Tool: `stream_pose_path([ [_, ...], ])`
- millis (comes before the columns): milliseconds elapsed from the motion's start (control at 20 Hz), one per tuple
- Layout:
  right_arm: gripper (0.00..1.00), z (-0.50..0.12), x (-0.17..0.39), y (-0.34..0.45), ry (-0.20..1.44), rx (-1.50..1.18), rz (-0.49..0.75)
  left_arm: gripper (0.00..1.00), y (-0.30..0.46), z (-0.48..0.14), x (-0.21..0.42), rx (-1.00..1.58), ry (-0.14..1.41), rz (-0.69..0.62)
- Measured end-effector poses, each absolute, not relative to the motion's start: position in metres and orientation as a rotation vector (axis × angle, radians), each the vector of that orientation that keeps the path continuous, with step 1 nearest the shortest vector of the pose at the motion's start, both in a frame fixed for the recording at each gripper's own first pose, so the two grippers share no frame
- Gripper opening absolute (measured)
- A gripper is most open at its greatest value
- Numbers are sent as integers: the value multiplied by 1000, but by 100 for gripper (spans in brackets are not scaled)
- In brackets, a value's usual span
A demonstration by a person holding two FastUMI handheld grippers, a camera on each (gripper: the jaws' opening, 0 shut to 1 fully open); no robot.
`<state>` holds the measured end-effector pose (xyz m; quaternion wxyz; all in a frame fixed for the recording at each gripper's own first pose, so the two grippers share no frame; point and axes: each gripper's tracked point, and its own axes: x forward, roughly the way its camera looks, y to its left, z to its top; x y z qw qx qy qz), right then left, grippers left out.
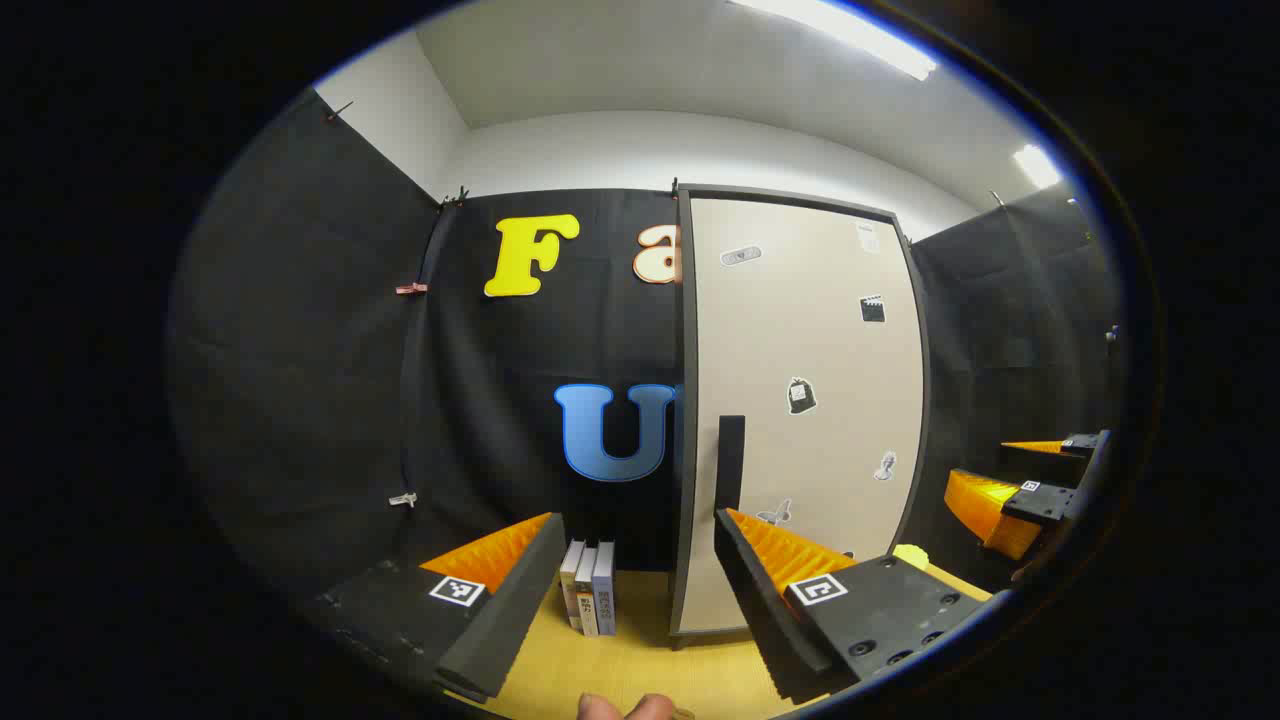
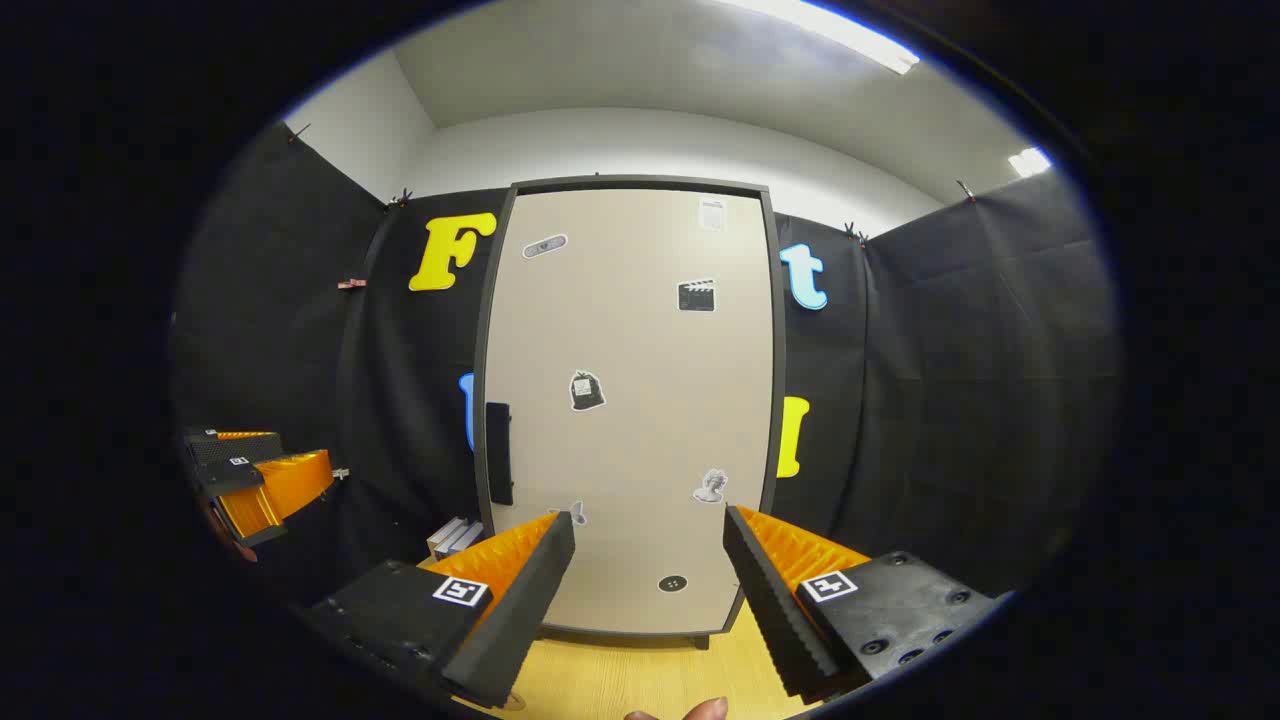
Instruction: Open the cabinet door with the right hand, grasp the bottle in the cabinet with the left hand and place it on the coaster, then close the cabinet door with the right hand.
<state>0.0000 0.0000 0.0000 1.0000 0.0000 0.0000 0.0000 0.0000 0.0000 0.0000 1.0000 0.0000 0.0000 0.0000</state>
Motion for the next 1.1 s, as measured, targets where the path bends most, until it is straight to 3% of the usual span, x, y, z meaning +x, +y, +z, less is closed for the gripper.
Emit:
stream_pose_path([
  [1100, 97, 4, -13, 12, 2, 28, -7, 95, 9, 0, -10, -3, -3, -28],
])
